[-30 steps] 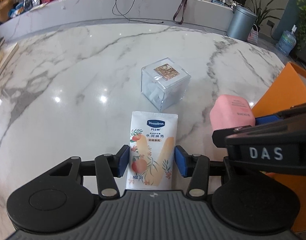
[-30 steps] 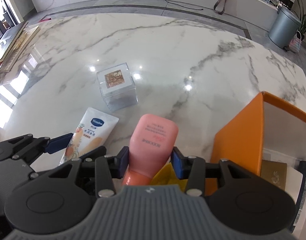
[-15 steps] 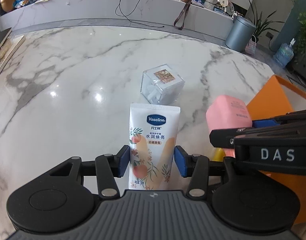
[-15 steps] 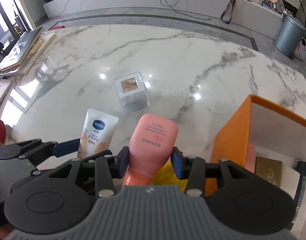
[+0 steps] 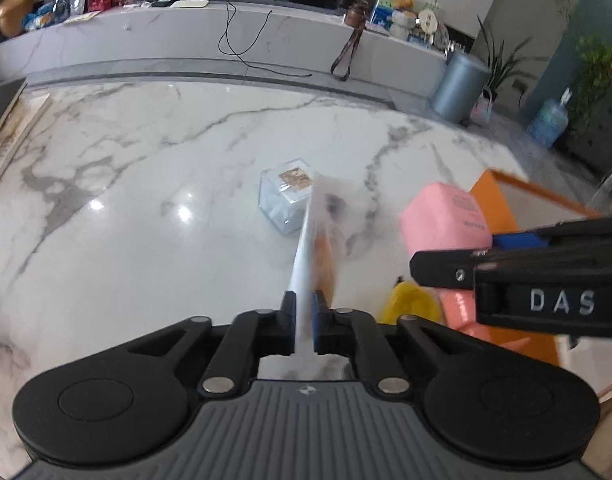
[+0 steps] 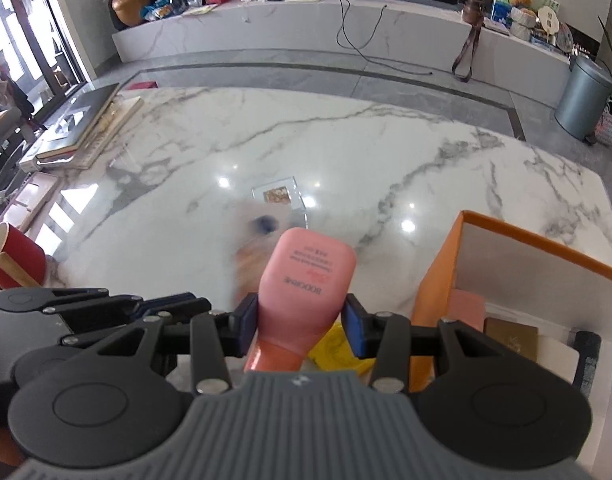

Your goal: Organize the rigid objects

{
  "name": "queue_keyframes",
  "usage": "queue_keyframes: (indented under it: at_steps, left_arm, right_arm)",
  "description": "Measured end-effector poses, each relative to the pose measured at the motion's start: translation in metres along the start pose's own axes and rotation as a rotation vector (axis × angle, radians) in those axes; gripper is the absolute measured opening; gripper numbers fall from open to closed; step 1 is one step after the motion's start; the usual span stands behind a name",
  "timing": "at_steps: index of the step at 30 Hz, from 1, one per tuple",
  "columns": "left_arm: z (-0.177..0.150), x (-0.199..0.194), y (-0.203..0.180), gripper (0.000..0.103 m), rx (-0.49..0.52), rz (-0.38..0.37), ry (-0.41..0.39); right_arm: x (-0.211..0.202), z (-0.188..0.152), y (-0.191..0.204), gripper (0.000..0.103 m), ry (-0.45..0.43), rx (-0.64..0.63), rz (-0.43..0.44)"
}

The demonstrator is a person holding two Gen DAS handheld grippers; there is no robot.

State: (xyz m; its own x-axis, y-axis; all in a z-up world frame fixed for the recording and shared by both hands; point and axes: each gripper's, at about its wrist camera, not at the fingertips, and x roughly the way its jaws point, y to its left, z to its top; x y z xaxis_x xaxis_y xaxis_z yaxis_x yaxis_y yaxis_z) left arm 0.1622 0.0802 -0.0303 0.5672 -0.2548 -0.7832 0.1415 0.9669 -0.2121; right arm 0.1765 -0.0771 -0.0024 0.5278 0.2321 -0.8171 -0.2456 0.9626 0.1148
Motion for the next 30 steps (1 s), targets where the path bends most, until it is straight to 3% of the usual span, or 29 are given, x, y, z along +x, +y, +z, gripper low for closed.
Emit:
queue_keyframes:
  at_steps: [9, 11, 21, 26, 30]
  left_arm:
    - [0.006, 0.000, -0.003, 0.009, 0.030, 0.052, -0.012]
    - [0.009, 0.003, -0.006, 0.015, 0.064, 0.062, -0.015]
    - [0.013, 0.039, -0.036, 0.044, 0.385, 0.028, -0.016]
    - [0.007, 0.064, -0.052, 0.045, 0.615, 0.047, -0.023]
    - [0.006, 0.081, -0.057, 0.048, 0.695, 0.014, -0.010]
  right_arm:
    - [-0.005, -0.003, -0.009, 0.045, -0.012, 0.007, 0.007]
    - [-0.001, -0.002, -0.010, 0.045, -0.013, 0.006, 0.010]
    - [0.020, 0.022, -0.028, 0.045, -0.023, 0.001, -0.029]
    - [0.037, 0.027, -0.031, 0.046, 0.008, -0.001, -0.025]
    - [0.045, 0.027, -0.035, 0.045, 0.030, 0.005, -0.021]
